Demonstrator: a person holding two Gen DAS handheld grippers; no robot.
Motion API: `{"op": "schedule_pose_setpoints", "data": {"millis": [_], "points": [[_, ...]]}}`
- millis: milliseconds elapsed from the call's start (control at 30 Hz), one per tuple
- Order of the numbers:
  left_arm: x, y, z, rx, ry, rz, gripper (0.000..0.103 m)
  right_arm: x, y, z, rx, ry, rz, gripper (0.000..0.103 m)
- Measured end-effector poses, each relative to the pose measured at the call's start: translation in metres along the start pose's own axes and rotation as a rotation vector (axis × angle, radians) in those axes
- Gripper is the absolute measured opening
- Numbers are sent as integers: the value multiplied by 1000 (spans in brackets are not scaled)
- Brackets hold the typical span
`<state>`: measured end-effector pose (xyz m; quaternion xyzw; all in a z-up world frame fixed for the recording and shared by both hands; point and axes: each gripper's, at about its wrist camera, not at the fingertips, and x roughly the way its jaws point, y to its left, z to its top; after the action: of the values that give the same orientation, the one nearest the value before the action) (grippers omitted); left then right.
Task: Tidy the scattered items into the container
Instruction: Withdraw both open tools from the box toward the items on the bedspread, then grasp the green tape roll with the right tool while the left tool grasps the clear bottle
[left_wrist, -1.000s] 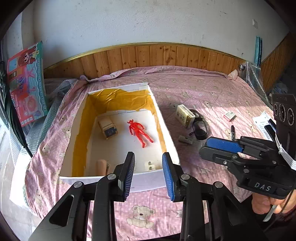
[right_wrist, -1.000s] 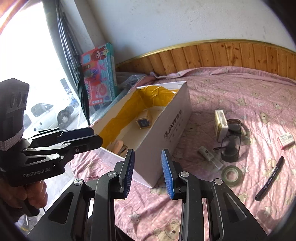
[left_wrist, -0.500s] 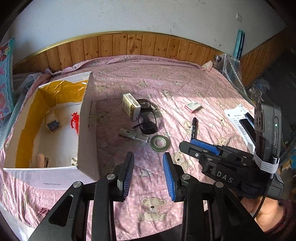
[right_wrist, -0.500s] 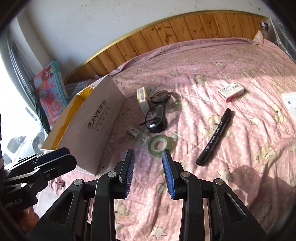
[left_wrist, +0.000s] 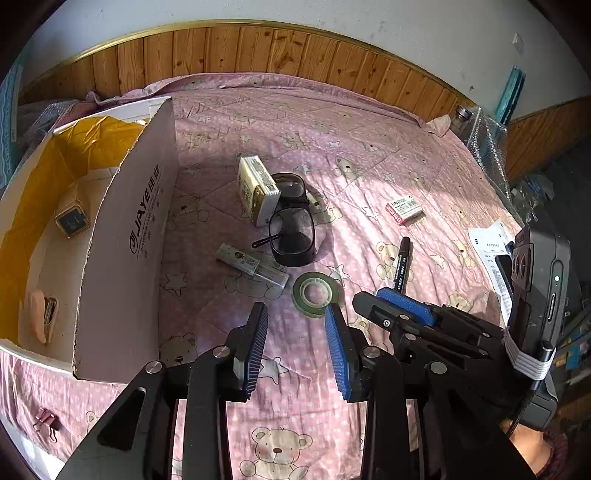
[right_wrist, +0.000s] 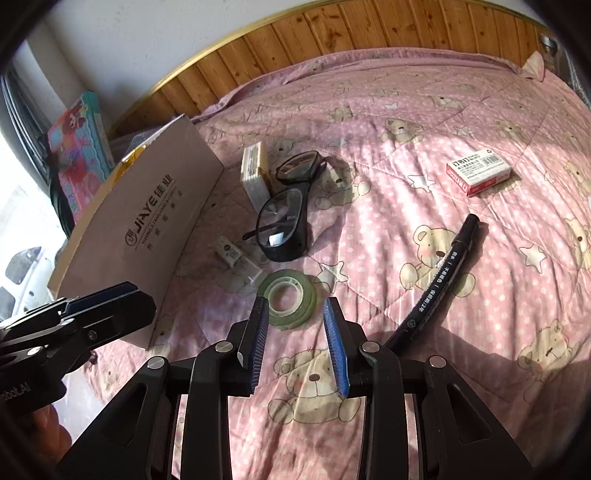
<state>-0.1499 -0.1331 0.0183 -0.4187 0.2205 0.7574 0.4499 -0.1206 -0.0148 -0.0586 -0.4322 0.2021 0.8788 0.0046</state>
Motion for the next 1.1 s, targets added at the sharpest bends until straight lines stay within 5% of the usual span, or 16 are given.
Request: {"op": "schedule_pose_setpoints", "data": {"millis": [233, 267, 567, 867, 1100], "points": [[17, 10, 8, -50, 28, 8, 34, 43, 9, 7, -117, 94, -16, 28], [20, 11, 9, -57, 35, 6, 34, 45, 10, 7, -140, 95, -29, 19], [50, 15, 24, -126, 94, 11, 38, 8, -12, -6, -80, 86, 23, 14], [110, 17, 26, -168, 192, 135, 43, -6, -33, -24, -26, 125, 22, 15], [101, 22, 16, -109, 158, 200, 43, -4, -23, -27, -102, 179, 56, 16]]}}
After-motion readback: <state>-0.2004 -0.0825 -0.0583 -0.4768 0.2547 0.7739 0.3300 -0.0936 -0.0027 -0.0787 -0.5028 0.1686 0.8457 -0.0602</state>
